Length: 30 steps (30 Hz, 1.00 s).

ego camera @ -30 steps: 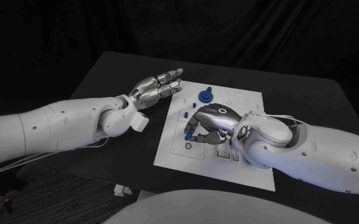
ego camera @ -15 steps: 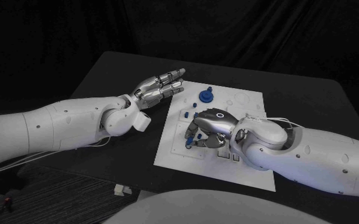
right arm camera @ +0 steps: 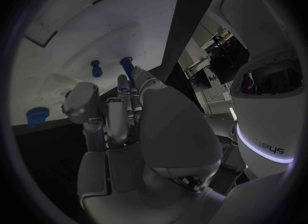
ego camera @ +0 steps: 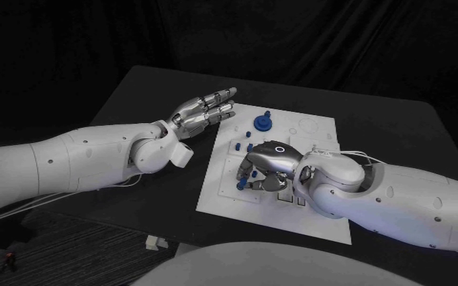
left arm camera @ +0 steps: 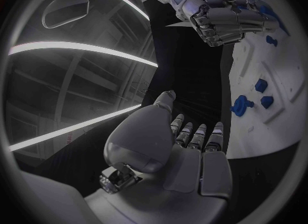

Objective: Assemble the parts on the task board

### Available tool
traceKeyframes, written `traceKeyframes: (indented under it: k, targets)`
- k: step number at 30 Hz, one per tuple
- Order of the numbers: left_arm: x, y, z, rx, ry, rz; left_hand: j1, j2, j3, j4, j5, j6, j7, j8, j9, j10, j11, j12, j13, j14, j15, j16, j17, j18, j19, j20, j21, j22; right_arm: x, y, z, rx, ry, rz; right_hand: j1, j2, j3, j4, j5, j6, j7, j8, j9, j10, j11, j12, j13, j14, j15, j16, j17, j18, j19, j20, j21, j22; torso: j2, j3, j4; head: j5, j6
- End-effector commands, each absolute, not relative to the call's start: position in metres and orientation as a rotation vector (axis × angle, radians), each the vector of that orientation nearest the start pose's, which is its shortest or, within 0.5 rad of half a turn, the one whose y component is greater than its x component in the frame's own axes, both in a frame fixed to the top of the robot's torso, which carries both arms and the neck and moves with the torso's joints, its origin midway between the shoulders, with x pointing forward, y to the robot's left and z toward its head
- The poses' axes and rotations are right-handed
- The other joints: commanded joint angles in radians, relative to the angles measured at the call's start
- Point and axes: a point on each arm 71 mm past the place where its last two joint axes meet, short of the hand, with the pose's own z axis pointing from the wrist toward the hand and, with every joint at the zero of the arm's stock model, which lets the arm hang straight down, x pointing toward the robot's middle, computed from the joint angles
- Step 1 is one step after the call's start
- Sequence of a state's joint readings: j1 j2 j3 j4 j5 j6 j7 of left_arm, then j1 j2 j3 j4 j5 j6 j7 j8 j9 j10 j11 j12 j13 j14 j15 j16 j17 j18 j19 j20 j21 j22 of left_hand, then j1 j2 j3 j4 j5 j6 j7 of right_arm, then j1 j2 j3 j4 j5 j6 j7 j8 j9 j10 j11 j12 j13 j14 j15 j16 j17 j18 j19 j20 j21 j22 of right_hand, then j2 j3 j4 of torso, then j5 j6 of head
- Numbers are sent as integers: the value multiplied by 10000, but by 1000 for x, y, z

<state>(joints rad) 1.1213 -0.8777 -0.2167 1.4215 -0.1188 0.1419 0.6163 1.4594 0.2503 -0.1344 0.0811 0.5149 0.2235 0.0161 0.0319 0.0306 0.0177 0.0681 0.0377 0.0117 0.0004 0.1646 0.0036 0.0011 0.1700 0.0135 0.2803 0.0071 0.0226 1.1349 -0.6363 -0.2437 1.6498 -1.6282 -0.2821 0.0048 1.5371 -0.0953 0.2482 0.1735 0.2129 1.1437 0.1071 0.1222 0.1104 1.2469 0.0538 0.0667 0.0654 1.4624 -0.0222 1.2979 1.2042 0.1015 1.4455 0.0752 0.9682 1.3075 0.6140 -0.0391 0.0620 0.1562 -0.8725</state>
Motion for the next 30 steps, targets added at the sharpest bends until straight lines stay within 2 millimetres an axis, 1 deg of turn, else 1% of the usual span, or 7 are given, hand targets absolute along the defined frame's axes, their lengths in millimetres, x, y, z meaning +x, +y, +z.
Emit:
traceKeyframes:
  k: [1,19,22,24,27,28,30]
  targets:
    - [447,235,-263,-9465,16216,-18671,-40,94,44,-42,54,-85,3,11,-3,-17,54,26,-4,-4,28,-36,-11,71,-47,16,-3,9,378,-61,-265,-6610,17655,9840,85,4,82,1,31,93,15,60,454,-29,22,-32,-13,438,-26,14,-1,-69,24,7,-31,1391,-1,-2,-4,19,-1]
    - [447,234,-264,-9458,16264,-18723,-49,100,57,-49,53,-97,5,9,-5,-19,58,22,-5,-4,29,-36,-11,74,-43,19,1,20,378,-61,-270,-6575,17840,9749,98,-16,103,-31,71,60,38,27,460,-46,34,-34,-12,433,-18,13,-7,-61,13,11,-70,1379,-3,-3,-2,39,-1]
    - [447,234,-264,-9458,16268,-18725,-49,100,57,-49,53,-97,5,9,-5,-19,58,22,-5,-4,29,-36,-11,74,-43,19,1,20,378,-62,-271,-6613,17916,9735,36,-90,152,-35,54,-243,159,-186,419,-292,139,-59,-24,404,62,12,-15,-64,-21,57,-92,1365,-4,-6,-14,65,-1]
    - [447,234,-264,-9457,16272,-18728,-49,100,57,-49,53,-97,5,9,-5,-19,58,22,-5,-4,29,-36,-11,74,-43,19,1,20,377,-62,-272,-6651,18017,9694,-125,-236,170,40,-101,-975,306,-594,257,-1004,335,-63,-36,359,238,25,-14,-71,-85,159,-142,1346,-5,-9,-9,62,-1]
    - [447,234,-264,-9456,16282,-18736,-49,100,57,-49,53,-97,5,9,-5,-19,58,22,-5,-4,29,-36,-11,74,-43,19,1,20,378,-63,-274,-6680,18159,9598,-254,-368,134,51,-256,-1961,353,-603,-2,-1815,522,-67,-44,323,374,52,-12,-78,-130,282,-131,1337,-4,-8,-5,50,-1]
    - [448,234,-264,-9457,16286,-18738,-51,102,60,-50,53,-98,6,8,-5,-20,59,21,-5,-4,31,-36,-11,74,-43,20,1,19,378,-63,-274,-6682,18188,9572,-350,-381,-68,-64,-439,-3412,332,-623,-378,-2804,588,-50,-42,295,296,50,-43,-20,-178,301,-205,1309,-2,-7,-5,50,-1]
    - [448,234,-264,-9458,16297,-18739,-59,108,71,-56,53,-94,11,9,-4,-23,61,16,-7,-4,40,-36,-11,76,-44,24,0,15,378,-64,-274,-6653,18203,9533,-443,-326,-310,-168,-537,-5042,15,-690,-573,-3433,659,-34,-34,228,254,-62,-195,38,-278,294,-470,1243,0,-7,-2,51,-1]
